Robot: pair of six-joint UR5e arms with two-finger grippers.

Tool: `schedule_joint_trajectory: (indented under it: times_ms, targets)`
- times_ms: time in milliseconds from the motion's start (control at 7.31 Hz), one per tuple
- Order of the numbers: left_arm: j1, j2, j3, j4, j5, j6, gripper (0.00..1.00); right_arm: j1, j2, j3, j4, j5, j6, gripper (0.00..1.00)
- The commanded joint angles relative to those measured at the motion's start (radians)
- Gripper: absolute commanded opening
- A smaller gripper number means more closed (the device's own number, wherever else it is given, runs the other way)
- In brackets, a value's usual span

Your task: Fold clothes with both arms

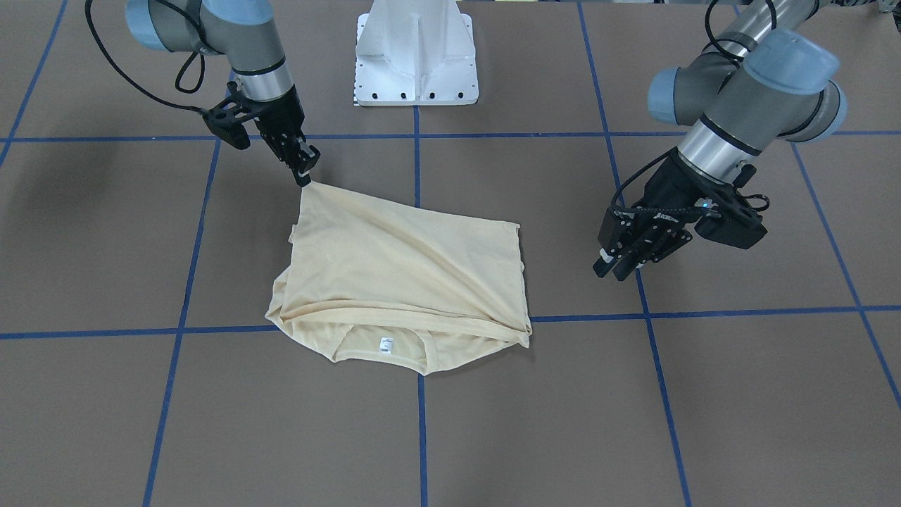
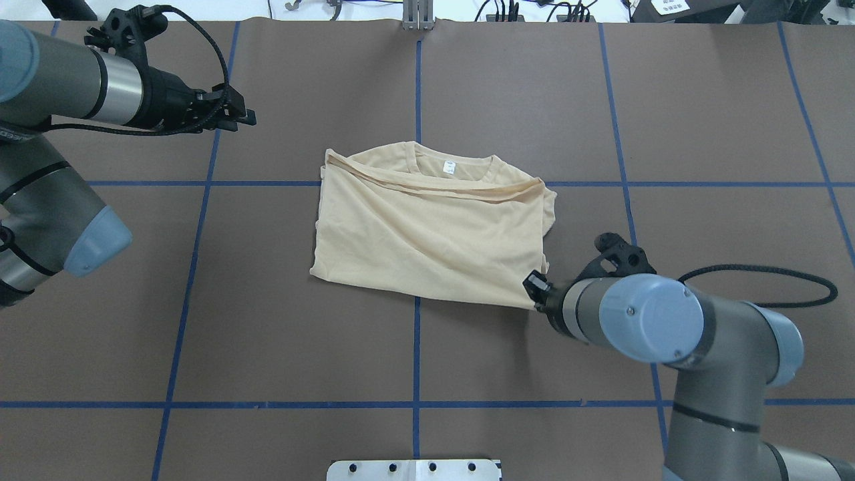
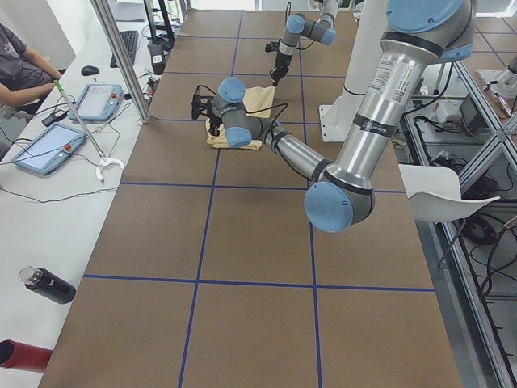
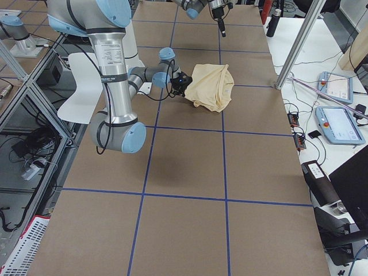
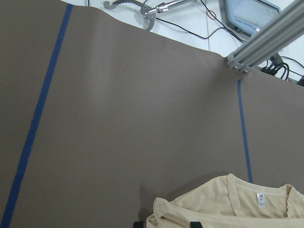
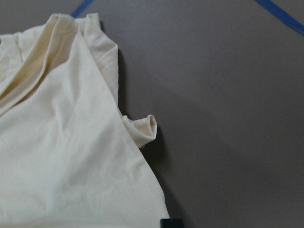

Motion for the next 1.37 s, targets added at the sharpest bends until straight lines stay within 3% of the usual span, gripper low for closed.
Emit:
schedule_joint_trajectory:
  times_ms: [0, 137, 274, 410, 684, 821, 958, 1095, 1231]
  targets:
    - [0.001, 0.021, -0.086, 0.008, -0.085, -0.049, 0.45, -0.208, -0.014, 0.134, -0.128, 0.002, 0.124, 0.0]
    - [0.005, 0.028, -0.12, 0.008, -0.092, -0.053, 0.49, -0.294, -0.01, 0.137, -0.171, -0.001, 0.147, 0.0]
    - [0.016, 0.026, -0.123, 0.012, -0.108, -0.069, 0.72, -0.34, -0.017, 0.137, -0.192, -0.011, 0.167, 0.8]
    - [0.068, 0.041, -0.125, 0.012, -0.103, -0.172, 0.98, -0.369, -0.026, 0.139, -0.215, -0.022, 0.202, 1.0]
    - [0.169, 0.142, -0.196, 0.013, -0.062, -0.242, 0.99, -0.339, -0.028, 0.168, -0.217, -0.022, 0.21, 1.0]
    - [0.218, 0.158, -0.204, 0.018, -0.054, -0.26, 0.98, -0.236, -0.022, 0.214, -0.219, -0.007, 0.206, 1.0]
    - [0.294, 0.14, -0.195, 0.08, 0.029, -0.274, 0.9, -0.136, -0.016, 0.212, -0.219, 0.019, 0.191, 1.0]
    - [0.385, 0.089, -0.189, 0.167, 0.106, -0.28, 0.76, -0.038, 0.013, 0.196, -0.217, 0.059, 0.122, 1.0]
    - [0.425, 0.048, -0.156, 0.212, 0.143, -0.281, 0.67, 0.082, 0.057, 0.168, -0.219, 0.125, -0.018, 1.0]
